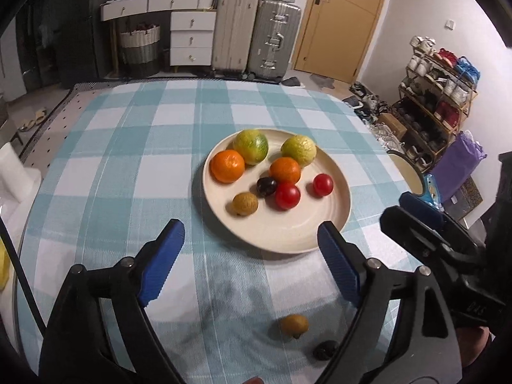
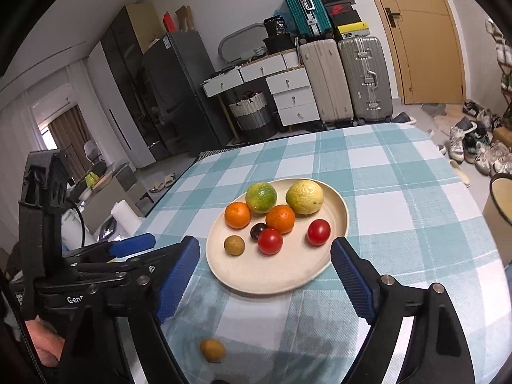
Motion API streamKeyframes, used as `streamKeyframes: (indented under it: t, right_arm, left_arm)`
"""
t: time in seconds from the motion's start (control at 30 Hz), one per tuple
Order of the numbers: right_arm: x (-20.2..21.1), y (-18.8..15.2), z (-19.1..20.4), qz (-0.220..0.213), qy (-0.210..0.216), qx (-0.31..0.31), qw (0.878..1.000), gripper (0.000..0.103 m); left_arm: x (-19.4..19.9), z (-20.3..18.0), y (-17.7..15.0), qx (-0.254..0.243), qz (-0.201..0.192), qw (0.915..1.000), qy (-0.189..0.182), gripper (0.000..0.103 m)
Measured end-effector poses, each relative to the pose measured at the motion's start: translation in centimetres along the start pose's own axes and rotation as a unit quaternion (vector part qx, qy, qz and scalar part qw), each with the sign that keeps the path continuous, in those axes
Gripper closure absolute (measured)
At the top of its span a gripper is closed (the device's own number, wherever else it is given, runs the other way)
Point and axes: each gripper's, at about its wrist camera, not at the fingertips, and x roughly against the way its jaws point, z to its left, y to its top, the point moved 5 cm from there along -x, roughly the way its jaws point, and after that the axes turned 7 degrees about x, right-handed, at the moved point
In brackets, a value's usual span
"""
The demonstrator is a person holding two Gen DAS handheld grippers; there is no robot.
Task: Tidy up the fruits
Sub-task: 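Withdraw both grippers toward the last brown fruit and dark plum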
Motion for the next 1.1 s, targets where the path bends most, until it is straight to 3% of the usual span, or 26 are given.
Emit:
streamKeyframes:
  t: [0.2, 0.4, 0.63, 1.1]
  right_arm:
    - [1.1, -0.8, 0.7, 0.000, 0.010, 0.007, 1.000, 0.012]
    - [2.0, -1.9, 1.1, 0.007, 0.010, 0.011, 1.000, 0.011]
    - [3.2, -3.0, 1.5, 0.009, 0.015, 0.014, 1.000, 0.003]
    - [4.0, -6.1, 2.3, 0.041, 0.019, 0.029, 0.999, 0.000]
  left_arm:
    - [0.7, 0.0, -1.4, -0.005, 0.002, 0.9998, 0.018, 0.017]
    - [2.1, 0.8, -2.3, 0.005, -0.012, 0.9997, 0.023, 0.003]
    - [3.7, 1.4, -3.7, 0.001, -0.025, 0.9994, 0.023, 0.001]
    - [3.0, 3.4, -7.9, 0.021, 0.013, 0.9995, 0.018, 0.001]
